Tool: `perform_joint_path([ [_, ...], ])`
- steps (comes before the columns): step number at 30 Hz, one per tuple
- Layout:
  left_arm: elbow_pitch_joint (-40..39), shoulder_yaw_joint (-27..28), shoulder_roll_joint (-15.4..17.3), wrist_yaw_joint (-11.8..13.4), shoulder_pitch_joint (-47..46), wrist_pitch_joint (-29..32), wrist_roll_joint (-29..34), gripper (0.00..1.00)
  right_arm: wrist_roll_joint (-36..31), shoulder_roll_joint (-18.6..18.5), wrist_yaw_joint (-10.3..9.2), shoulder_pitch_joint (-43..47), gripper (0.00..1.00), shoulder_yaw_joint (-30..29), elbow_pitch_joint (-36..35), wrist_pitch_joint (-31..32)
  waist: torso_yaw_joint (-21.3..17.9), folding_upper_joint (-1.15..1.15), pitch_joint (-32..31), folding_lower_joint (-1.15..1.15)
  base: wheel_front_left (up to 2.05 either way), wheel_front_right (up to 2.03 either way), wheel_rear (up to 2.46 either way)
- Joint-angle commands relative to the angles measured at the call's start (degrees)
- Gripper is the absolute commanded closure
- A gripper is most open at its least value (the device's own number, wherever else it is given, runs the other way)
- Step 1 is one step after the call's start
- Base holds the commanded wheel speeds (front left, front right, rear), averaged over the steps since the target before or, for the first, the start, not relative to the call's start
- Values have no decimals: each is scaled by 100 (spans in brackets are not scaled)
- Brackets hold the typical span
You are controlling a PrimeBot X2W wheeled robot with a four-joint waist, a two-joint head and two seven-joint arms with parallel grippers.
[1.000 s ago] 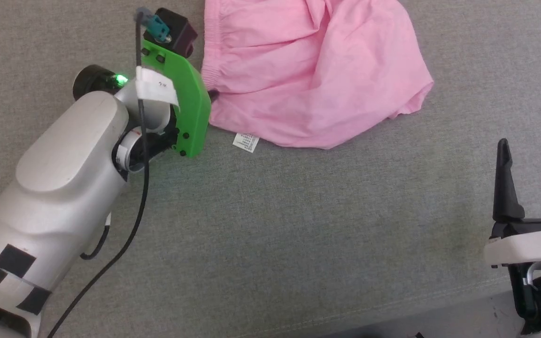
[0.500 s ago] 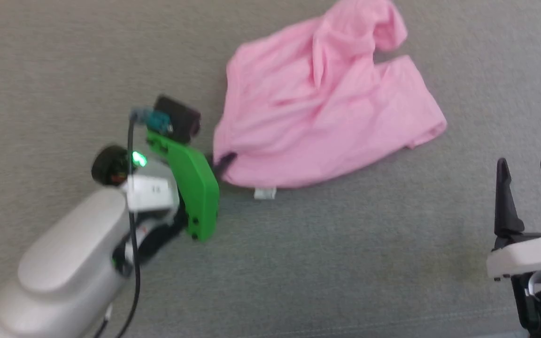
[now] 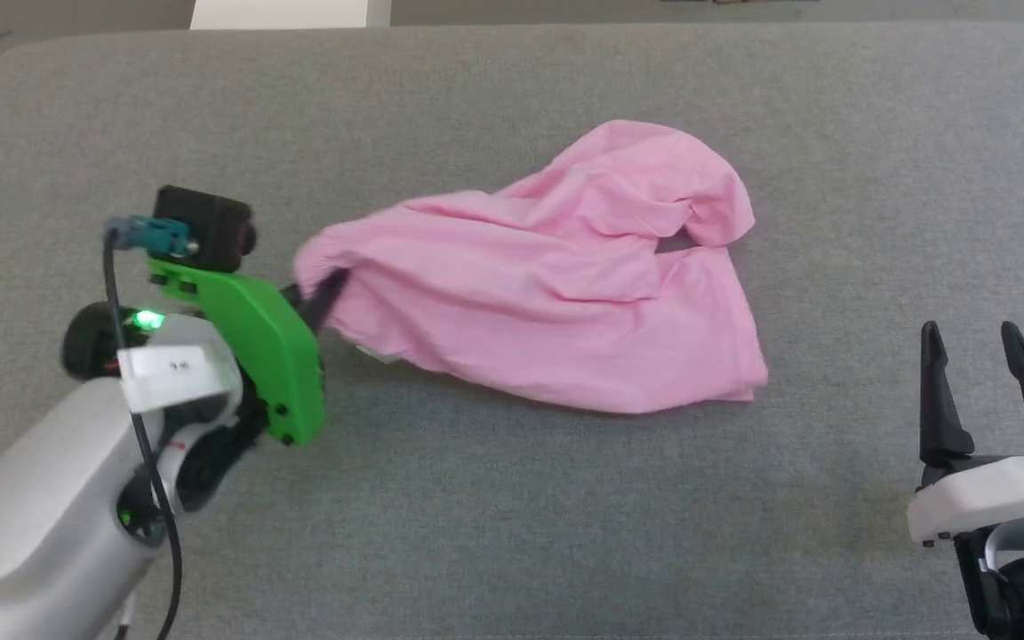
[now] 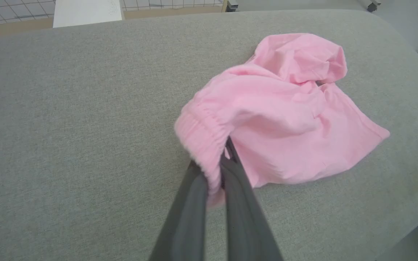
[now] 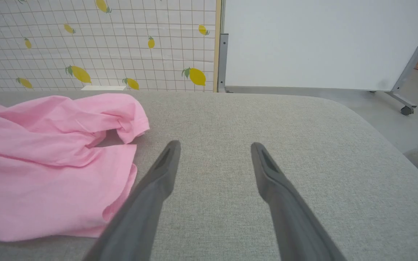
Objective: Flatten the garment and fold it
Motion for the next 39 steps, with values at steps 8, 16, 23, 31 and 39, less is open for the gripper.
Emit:
perform_joint_path([
  [8, 1524, -61, -190, -276, -190, -323, 129, 100, 42, 13, -9, -65, 0, 120, 28, 38, -268, 0, 492, 0, 0, 0, 0],
  [16, 2761, -162, -577, -356, -371, -801, 365, 0, 77, 13, -9, -108, 0, 169, 84, 85, -214, 0, 503, 0, 0, 0, 0],
  [23, 3035, -98, -825, -458, -489, -1812, 677, 0, 59, 5, -9, -67, 0, 185, 16, 221, 44, 0, 193, 0, 0, 0, 0],
  [31, 2599, 29, -820, -198, -92, -3343, 1200, 0, 499, -432, -9, -44, 0, 375, -252, 844, 520, 0, -144, 0, 0, 0, 0],
  [39, 1677, 10, -872, 243, 673, -3938, 1969, 0, 1513, -1542, -9, -544, 0, 1049, -340, 2689, 1187, 0, -20, 0, 0, 0, 0],
])
